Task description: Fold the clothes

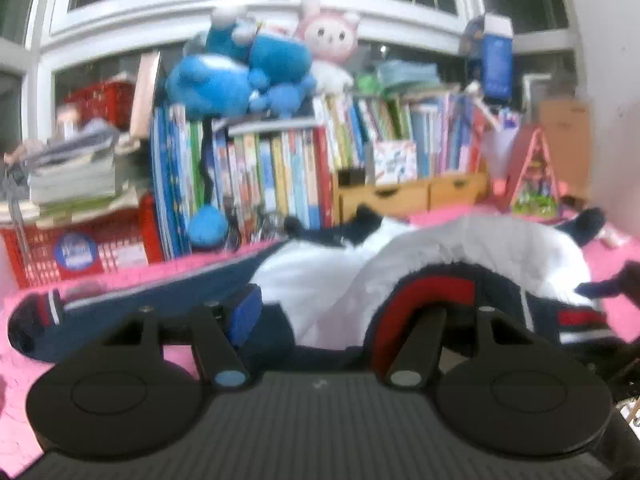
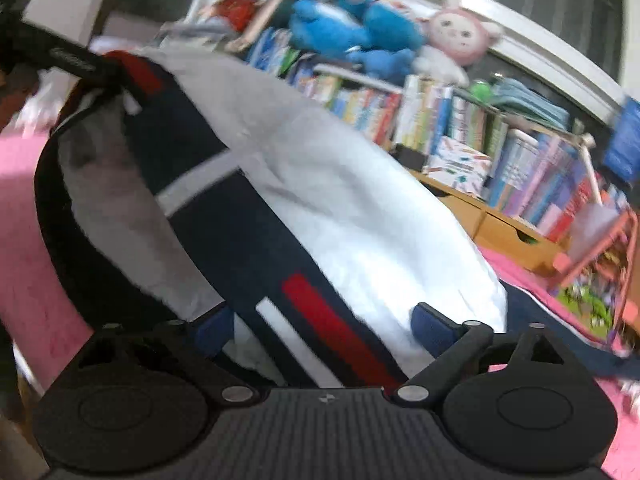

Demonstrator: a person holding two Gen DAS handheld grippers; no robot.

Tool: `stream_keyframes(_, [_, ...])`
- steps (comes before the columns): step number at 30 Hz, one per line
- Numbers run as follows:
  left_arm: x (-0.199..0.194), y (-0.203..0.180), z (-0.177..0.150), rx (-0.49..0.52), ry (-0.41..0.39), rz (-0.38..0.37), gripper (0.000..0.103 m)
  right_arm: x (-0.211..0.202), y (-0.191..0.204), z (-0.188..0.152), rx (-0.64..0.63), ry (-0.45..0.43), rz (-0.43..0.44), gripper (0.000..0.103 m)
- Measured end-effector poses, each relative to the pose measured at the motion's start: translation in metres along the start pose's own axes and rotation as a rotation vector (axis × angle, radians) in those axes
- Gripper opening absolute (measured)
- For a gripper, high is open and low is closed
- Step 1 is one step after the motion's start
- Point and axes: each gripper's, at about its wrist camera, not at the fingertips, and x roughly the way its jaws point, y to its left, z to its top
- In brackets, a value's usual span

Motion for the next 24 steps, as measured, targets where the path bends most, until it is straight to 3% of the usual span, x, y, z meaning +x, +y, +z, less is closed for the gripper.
stream_keyframes(1, [-0.005, 0.002, 0.002, -0.004, -0.005, -0.005, 0.06, -0.006, -0.002, 0.001, 0.007, -0.024, -0.018, 0.078])
stream_keyframes(3, [-0.016, 0.006, 0.005, -0.012, -0.015, -0.014, 0.06, -0.017, -0.005, 0.004, 0.02, -0.072, -0.053, 0.075])
stream_keyframes(6, [-0.032, 0.011, 0.01, -0.023, -0.03, -0.027, 0.06, -0.042, -0.019, 0.008, 0.017, -0.136, -0.191, 0.075])
stream_keyframes(10, [-0.053, 0.019, 0.017, -0.039, -0.049, -0.045, 0.062, -0.075, -0.059, 0.009, 0.112, -0.136, -0.312, 0.075])
stream_keyframes(12, [-0.063, 0.019, 0.016, -0.031, -0.037, -0.07, 0.062, -0.09, -0.074, 0.006, 0.174, -0.116, -0.276, 0.071])
stream_keyframes(13, [-0.065, 0.018, 0.01, -0.015, -0.004, -0.101, 0.062, -0.097, -0.082, 0.005, 0.225, -0.109, -0.221, 0.061])
stream_keyframes(15, [-0.068, 0.017, -0.003, 0.008, 0.066, -0.16, 0.064, -0.115, -0.103, -0.001, 0.356, -0.12, -0.046, 0.051])
stream_keyframes(18, [-0.062, 0.014, -0.029, 0.047, 0.191, -0.239, 0.068, -0.119, -0.121, -0.012, 0.409, -0.038, 0.094, 0.05])
stream_keyframes(22, [-0.067, 0.011, -0.053, 0.106, 0.263, -0.293, 0.066, -0.09, -0.1, -0.039, 0.206, 0.265, 0.178, 0.05])
stream_keyframes(24, [-0.075, 0.016, -0.056, 0.095, 0.256, -0.329, 0.066, -0.086, -0.081, -0.05, 0.104, 0.342, 0.205, 0.05])
